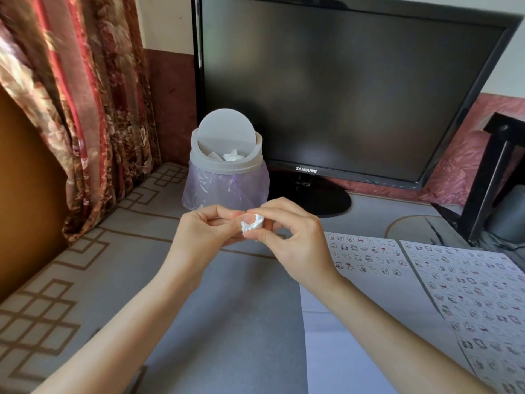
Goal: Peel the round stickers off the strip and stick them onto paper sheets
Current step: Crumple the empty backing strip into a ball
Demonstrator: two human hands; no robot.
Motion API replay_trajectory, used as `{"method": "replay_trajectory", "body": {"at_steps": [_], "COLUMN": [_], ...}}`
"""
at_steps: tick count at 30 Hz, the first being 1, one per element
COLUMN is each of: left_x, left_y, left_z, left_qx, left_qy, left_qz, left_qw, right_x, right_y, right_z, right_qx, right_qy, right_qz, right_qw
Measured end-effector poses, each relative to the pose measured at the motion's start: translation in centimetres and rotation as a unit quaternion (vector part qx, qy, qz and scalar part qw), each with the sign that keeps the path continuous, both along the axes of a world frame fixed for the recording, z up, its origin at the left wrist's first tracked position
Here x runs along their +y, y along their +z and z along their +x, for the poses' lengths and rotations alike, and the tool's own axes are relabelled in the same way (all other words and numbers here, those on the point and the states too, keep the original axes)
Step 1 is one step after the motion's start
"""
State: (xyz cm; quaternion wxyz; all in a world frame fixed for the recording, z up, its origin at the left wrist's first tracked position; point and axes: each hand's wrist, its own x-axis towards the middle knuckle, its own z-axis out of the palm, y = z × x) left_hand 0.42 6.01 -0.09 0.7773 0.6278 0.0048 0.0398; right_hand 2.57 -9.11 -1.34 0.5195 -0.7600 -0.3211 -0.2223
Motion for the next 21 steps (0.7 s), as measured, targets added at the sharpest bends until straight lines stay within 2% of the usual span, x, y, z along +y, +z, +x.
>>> {"method": "replay_trajectory", "body": {"at_steps": [5, 9, 12, 16, 18, 21], "left_x": [0.5, 0.9, 1.1, 1.9, 2.4, 3.3], "left_y": [-0.2, -0.2, -0.4, 0.2, 0.9, 1.8], "left_z": [-0.2, -0.2, 0.0, 0.5, 0.9, 1.6], "left_qx": [-0.004, 0.003, 0.019, 0.005, -0.021, -0.051], "left_qy": [-0.031, -0.052, -0.039, -0.01, 0.014, 0.042], "left_qz": [-0.025, -0.004, -0.008, -0.003, -0.007, -0.01], "left_qw": [0.999, 0.999, 0.999, 1.0, 1.0, 0.998], "right_x": [0.4, 0.7, 0.8, 1.2, 2.0, 3.8], "right_y": [-0.1, -0.5, -1.0, 0.3, 1.9, 5.2], "right_z": [0.5, 0.9, 1.3, 2.3, 2.8, 4.4], "right_qx": [-0.018, -0.028, -0.003, 0.08, 0.074, 0.035], "right_qy": [-0.022, -0.039, -0.022, 0.045, 0.044, -0.025], "right_qz": [0.006, -0.009, -0.012, -0.023, -0.016, 0.001], "right_qw": [1.0, 0.999, 1.0, 0.995, 0.996, 0.999]}}
